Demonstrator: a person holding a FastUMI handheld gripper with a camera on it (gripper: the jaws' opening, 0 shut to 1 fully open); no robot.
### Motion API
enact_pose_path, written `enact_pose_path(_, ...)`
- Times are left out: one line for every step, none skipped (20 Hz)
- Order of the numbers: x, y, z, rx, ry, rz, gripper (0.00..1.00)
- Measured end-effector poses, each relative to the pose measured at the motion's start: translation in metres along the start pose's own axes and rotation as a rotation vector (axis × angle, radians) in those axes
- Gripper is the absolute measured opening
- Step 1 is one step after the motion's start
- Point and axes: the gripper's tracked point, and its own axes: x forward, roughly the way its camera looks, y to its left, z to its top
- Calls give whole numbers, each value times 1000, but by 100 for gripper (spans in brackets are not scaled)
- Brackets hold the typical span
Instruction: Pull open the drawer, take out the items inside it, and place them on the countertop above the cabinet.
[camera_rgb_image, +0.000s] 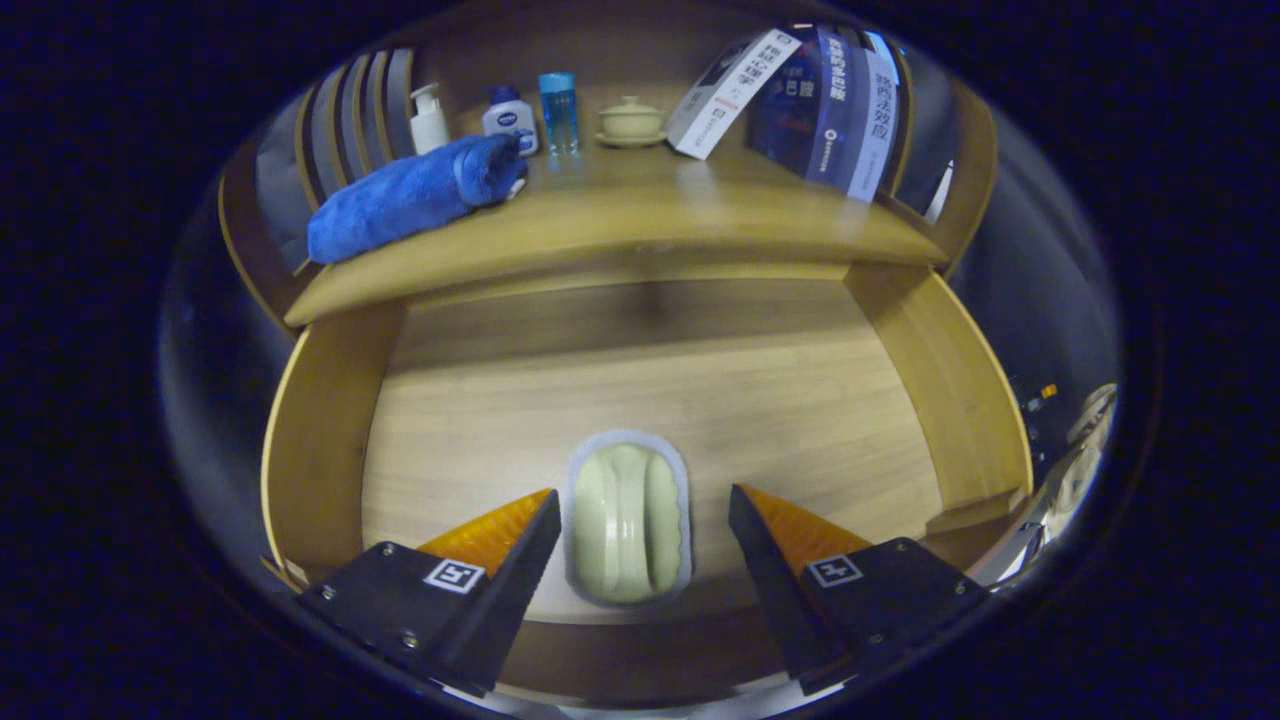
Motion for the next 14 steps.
enact_pose_path(7,4,-5,-14,23,7,81)
enact_pose_path(4,2,-8,-4,28,1,60)
enact_pose_path(8,2,-5,11,16,6,40)
enact_pose_path(7,0,0,26,-15,6,20)
enact_pose_path(7,0,2,42,-32,14,20)
enact_pose_path(3,-2,7,58,-55,20,20)
enact_pose_path(-3,-2,14,76,-89,28,20)
enact_pose_path(-11,-3,22,79,-124,35,20)
enact_pose_path(-21,-3,33,74,-168,36,20)
enact_pose_path(-28,-5,38,59,-190,24,20)
enact_pose_path(-35,-4,40,40,-206,22,20)
enact_pose_path(-40,-2,44,32,-226,23,20)
enact_pose_path(-45,-2,47,25,-239,25,20)
enact_pose_path(-47,-4,51,30,-256,22,20)
